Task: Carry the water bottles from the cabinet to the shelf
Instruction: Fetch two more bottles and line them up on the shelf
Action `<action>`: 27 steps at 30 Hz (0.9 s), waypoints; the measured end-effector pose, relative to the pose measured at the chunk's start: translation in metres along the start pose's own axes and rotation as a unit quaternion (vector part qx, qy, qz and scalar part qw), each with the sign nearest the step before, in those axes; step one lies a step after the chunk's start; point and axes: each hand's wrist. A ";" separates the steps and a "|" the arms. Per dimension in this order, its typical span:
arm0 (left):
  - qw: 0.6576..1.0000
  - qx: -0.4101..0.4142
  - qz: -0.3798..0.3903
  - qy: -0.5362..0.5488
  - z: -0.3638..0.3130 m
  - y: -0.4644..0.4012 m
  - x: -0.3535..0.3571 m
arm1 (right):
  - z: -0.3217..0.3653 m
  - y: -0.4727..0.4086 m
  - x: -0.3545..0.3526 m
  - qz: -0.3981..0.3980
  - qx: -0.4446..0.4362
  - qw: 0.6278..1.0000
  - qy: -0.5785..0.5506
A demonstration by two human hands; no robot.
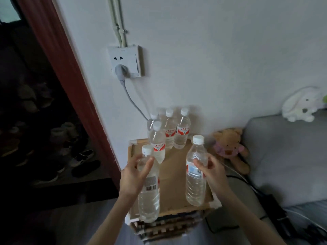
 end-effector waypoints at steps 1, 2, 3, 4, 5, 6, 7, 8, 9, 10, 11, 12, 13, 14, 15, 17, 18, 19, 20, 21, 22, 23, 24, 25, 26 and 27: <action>1.000 -0.002 0.005 0.000 0.002 -0.005 0.003 | 0.000 -0.007 0.001 -0.003 0.004 1.000 0.001; 1.000 -0.004 0.008 -0.002 0.005 -0.011 0.008 | -0.001 -0.017 0.002 -0.004 0.008 1.000 0.004; 1.000 -0.008 0.009 -0.007 0.006 -0.016 0.012 | -0.001 -0.025 0.002 -0.007 0.010 1.000 0.008; 1.000 -0.011 0.008 -0.013 0.008 -0.022 0.017 | 0.000 -0.033 0.002 -0.007 0.013 1.000 0.011; 1.000 -0.013 0.007 -0.021 0.009 -0.027 0.022 | 0.001 -0.042 0.001 -0.007 0.013 1.000 0.015; 0.999 -0.012 0.008 -0.031 0.009 -0.031 0.027 | 0.003 -0.048 0.000 -0.006 0.014 1.000 0.021; 0.999 -0.011 0.010 -0.039 0.006 -0.035 0.032 | 0.005 -0.056 -0.001 0.000 0.012 1.000 0.024; 0.999 -0.009 0.011 -0.042 0.004 -0.039 0.038 | 0.006 -0.064 -0.003 0.008 0.009 1.000 0.026; 0.999 -0.007 0.006 -0.039 0.000 -0.041 0.044 | 0.008 -0.071 -0.006 0.021 0.005 0.999 0.031; 1.000 -0.004 -0.003 -0.031 -0.005 -0.044 0.050 | 0.010 -0.078 -0.008 0.032 0.003 0.999 0.041; 1.000 0.001 -0.008 -0.023 -0.010 -0.046 0.056 | 0.012 -0.083 -0.010 0.041 0.002 0.998 0.052; 1.000 0.003 -0.011 -0.019 -0.014 -0.049 0.062 | 0.014 -0.091 -0.012 0.050 0.000 0.997 0.062; 1.000 0.003 -0.009 -0.017 -0.017 -0.051 0.069 | 0.016 -0.098 -0.013 0.057 -0.004 0.996 0.071; 1.000 0.004 -0.007 -0.016 -0.020 -0.054 0.075 | 0.018 -0.105 -0.015 0.064 -0.007 0.995 0.078; 1.000 0.004 -0.009 -0.017 -0.022 -0.058 0.082 | 0.021 -0.113 -0.017 0.072 -0.010 0.994 0.080; 1.000 0.006 -0.010 -0.026 -0.027 -0.066 0.092 | 0.025 -0.124 -0.016 0.093 -0.016 0.993 0.072; 0.999 0.006 -0.008 -0.033 -0.029 -0.071 0.097 | 0.027 -0.129 -0.016 0.103 -0.019 0.992 0.067; 0.999 0.007 -0.006 -0.040 -0.032 -0.075 0.101 | 0.028 -0.132 -0.016 0.113 -0.024 0.991 0.060; 0.999 0.008 -0.003 -0.047 -0.035 -0.078 0.105 | 0.029 -0.135 -0.015 0.121 -0.027 0.991 0.052; 0.998 0.009 0.002 -0.054 -0.036 -0.081 0.108 | 0.030 -0.137 -0.014 0.125 -0.028 0.991 0.041; 0.998 0.010 0.010 -0.062 -0.038 -0.084 0.112 | 0.030 -0.140 -0.014 0.132 -0.026 0.990 0.028; 0.997 0.010 0.022 -0.072 -0.042 -0.085 0.115 | 0.029 -0.141 -0.013 0.140 -0.022 0.990 0.017; 0.996 0.012 0.035 -0.084 -0.047 -0.087 0.118 | 0.028 -0.143 -0.012 0.145 -0.017 0.989 0.006; 0.994 0.016 0.048 -0.097 -0.050 -0.088 0.121 | 0.027 -0.144 -0.012 0.147 -0.011 0.989 -0.002; 0.992 0.023 0.063 -0.108 -0.053 -0.090 0.123 | 0.025 -0.146 -0.011 0.145 -0.003 0.989 -0.004; 0.989 0.028 0.084 -0.117 -0.054 -0.092 0.126 | 0.024 -0.147 -0.011 0.144 0.004 0.990 -0.003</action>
Point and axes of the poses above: each hand's wrist, its own y-axis away from the middle knuckle, its own x-axis out of the palm, z = x × y, and after that the axes turned 12 degrees about x, right-handed
